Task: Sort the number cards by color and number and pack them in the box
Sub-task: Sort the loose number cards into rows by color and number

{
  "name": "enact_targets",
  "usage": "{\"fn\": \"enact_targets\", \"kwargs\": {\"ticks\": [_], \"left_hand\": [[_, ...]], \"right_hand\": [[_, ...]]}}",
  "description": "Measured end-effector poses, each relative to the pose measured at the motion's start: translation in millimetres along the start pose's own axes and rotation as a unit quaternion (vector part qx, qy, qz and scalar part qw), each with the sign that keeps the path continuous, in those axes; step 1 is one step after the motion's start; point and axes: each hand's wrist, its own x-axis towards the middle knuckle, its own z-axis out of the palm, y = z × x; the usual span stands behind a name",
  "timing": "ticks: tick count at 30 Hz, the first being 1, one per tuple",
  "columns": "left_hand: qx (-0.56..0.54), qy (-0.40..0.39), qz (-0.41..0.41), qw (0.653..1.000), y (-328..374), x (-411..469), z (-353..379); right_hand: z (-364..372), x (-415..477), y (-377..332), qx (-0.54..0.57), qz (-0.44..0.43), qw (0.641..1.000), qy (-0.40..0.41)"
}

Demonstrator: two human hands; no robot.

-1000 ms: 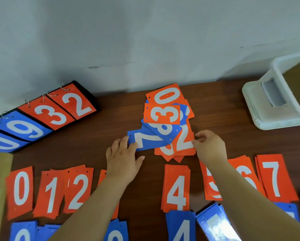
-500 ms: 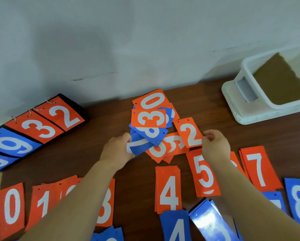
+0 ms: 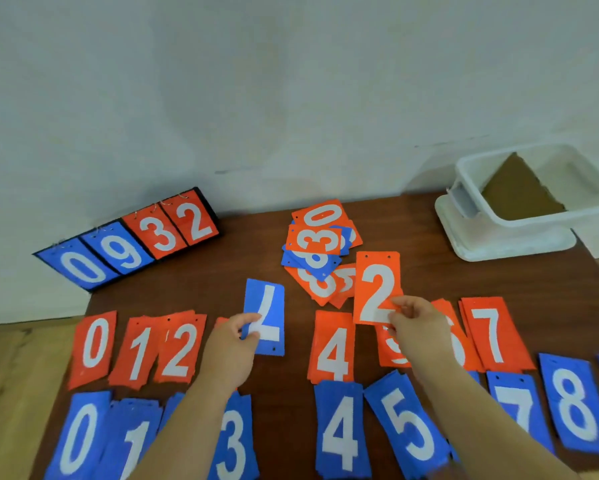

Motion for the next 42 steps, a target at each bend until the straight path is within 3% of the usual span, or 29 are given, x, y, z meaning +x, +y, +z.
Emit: {"fn": "enact_targets", "kwargs": {"ticks": [6, 10, 19, 28, 34, 39, 42], "left_hand": [[-0.088, 0.068, 0.031, 0.993, -14.2, -87.1, 4.6], [-0.123, 0.05, 0.041, 0.99, -27.8, -133.9, 13.9], [-0.088, 0.053, 0.052, 0.993, -43.3, -181.2, 3.1], [-0.115, -0.037, 0.084, 0.989, -61.0, -181.9, -19.5], [-0.082, -0.146, 0.108, 0.98, -68.2, -166.8, -66.4], [-0.086, -0.154, 0.121, 0.977, -89.8, -146.4, -129.7], [-0.154, -0.157, 0.112, 0.969, -93.8, -133.5, -153.2]], "right_hand": [[-28.9, -67.7, 18.1, -0.006, -0.083, 0.995, -0.056], [-53.2, -101.4, 38.2, -0.007, -0.106, 0.993, -0.057], [-65.0, -146.2, 53.1, 0.017, -0.129, 0.989, -0.064], [-27.7, -168.9, 49.5, 0.033, -0.123, 0.986, -0.106], [44.3, -177.6, 9.7, 0.04, -0.105, 0.982, -0.155], [115.1, -200.0, -20.6, 0.016, -0.108, 0.97, -0.218], [146.1, -209.3, -31.1, -0.014, -0.137, 0.964, -0.228]]}}
